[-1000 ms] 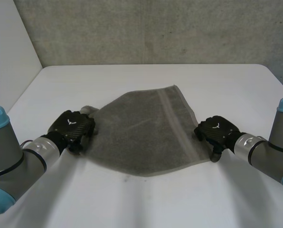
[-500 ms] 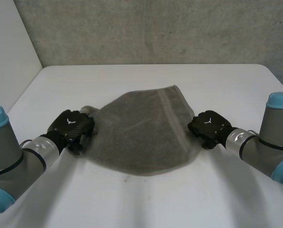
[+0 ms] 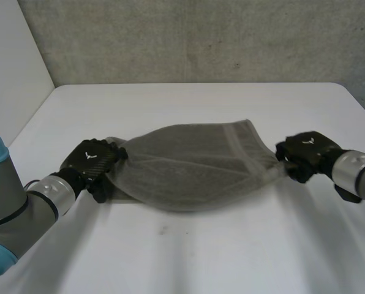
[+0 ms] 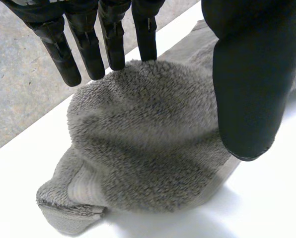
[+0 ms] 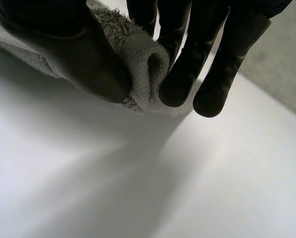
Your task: Fold the towel.
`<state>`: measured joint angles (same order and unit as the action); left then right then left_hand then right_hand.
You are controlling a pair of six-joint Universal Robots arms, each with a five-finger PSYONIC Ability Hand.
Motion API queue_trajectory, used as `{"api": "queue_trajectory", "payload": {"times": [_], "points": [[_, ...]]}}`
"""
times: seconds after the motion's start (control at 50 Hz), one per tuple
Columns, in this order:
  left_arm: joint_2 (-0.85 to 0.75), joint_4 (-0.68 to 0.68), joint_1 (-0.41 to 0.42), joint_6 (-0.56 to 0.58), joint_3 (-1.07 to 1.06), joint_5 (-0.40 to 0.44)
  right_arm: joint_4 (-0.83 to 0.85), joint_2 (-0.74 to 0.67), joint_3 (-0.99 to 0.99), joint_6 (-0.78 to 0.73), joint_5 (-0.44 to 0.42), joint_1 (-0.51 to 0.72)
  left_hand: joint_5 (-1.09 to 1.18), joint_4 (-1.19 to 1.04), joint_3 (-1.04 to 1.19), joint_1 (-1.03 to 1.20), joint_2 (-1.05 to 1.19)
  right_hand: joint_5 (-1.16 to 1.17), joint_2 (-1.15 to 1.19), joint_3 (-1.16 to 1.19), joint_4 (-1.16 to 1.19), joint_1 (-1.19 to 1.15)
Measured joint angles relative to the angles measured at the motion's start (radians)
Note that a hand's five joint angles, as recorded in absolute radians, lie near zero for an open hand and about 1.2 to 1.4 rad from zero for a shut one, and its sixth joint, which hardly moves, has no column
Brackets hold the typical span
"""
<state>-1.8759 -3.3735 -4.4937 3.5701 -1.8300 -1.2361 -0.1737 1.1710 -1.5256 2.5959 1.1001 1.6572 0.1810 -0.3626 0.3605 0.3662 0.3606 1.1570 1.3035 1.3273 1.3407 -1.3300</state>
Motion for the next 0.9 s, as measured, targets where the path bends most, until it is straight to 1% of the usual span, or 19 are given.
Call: {"api": "queue_trajectory", "payload": {"times": [0.04, 0.14, 0.32, 0.4, 0.46, 0.62, 0.72, 0.78, 0.8, 0.82, 0.84, 0.86, 0.88, 0.9], "points": [[0.005, 0.006, -0.001, -0.003, 0.0, 0.0, -0.04, 0.02, -0.02, -0.036, -0.002, -0.037, -0.018, 0.017, -0.017, -0.018, -0.018, 0.0, 0.0, 0.0, 0.0, 0.0], [0.005, 0.011, 0.0, -0.004, 0.003, 0.0, -0.068, 0.054, -0.049, -0.089, -0.004, -0.107, -0.025, 0.025, -0.024, -0.026, -0.025, 0.0, 0.0, 0.0, 0.0, 0.0], [-0.03, 0.002, 0.003, -0.003, 0.031, 0.001, -0.059, 0.064, -0.05, -0.107, -0.012, -0.191, -0.028, 0.026, -0.026, -0.037, -0.027, 0.0, 0.0, 0.0, 0.0, 0.0], [-0.063, -0.004, 0.005, -0.003, 0.06, -0.001, -0.057, 0.058, -0.05, -0.107, -0.016, -0.198, -0.028, 0.026, -0.026, -0.037, -0.027, 0.0, 0.0, 0.0, 0.0, 0.0], [-0.118, -0.007, 0.008, -0.002, 0.109, -0.011, -0.055, 0.05, -0.053, -0.106, -0.017, -0.196, -0.028, 0.026, -0.026, -0.037, -0.027, 0.0, 0.0, 0.0, 0.0, 0.0], [-0.282, -0.009, 0.012, 0.004, 0.283, -0.078, -0.046, 0.034, -0.059, -0.106, -0.016, -0.188, -0.028, 0.026, -0.026, -0.037, -0.027, 0.0, 0.0, 0.008, 0.0, -0.001], [-0.342, -0.008, 0.012, 0.006, 0.362, -0.096, -0.035, 0.025, -0.058, -0.106, -0.016, -0.188, -0.002, 0.015, -0.011, -0.017, -0.01, 0.0, 0.0, 0.009, 0.0, -0.001], [-0.379, -0.006, 0.012, 0.006, 0.414, -0.101, -0.028, 0.018, -0.057, -0.107, -0.015, -0.189, 0.105, -0.098, 0.101, 0.097, 0.1, 0.0, 0.0, 0.009, 0.0, -0.001], [-0.394, -0.004, 0.012, 0.006, 0.435, -0.102, -0.026, 0.014, -0.056, -0.107, -0.015, -0.189, 0.219, -0.213, 0.214, 0.209, 0.215, 0.0, 0.0, 0.009, 0.0, -0.001], [-0.4, -0.004, 0.012, 0.006, 0.445, -0.102, -0.026, 0.013, -0.055, -0.107, -0.015, -0.189, 0.268, -0.262, 0.263, 0.256, 0.264, 0.0, 0.0, 0.009, 0.0, -0.001], [-0.41, -0.002, 0.012, 0.006, 0.462, -0.103, -0.024, 0.011, -0.055, -0.107, -0.015, -0.189, 0.393, -0.389, 0.391, 0.381, 0.392, 0.0, 0.0, 0.009, 0.0, -0.001], [-0.414, 0.0, 0.012, 0.005, 0.47, -0.103, -0.024, 0.01, -0.054, -0.107, -0.015, -0.189, 0.442, -0.44, 0.441, 0.428, 0.442, 0.0, 0.0, 0.009, 0.0, -0.001], [-0.422, 0.004, 0.012, 0.005, 0.485, -0.102, -0.023, 0.008, -0.053, -0.107, -0.015, -0.189, 0.591, -0.601, 0.602, 0.59, 0.603, 0.0, 0.0, 0.009, 0.0, -0.001], [-0.426, 0.01, 0.013, 0.004, 0.497, -0.102, -0.021, 0.007, -0.051, -0.107, -0.014, -0.19, 0.674, -0.672, 0.683, 0.671, 0.684, 0.0, 0.0, 0.009, 0.0, -0.001]]}}
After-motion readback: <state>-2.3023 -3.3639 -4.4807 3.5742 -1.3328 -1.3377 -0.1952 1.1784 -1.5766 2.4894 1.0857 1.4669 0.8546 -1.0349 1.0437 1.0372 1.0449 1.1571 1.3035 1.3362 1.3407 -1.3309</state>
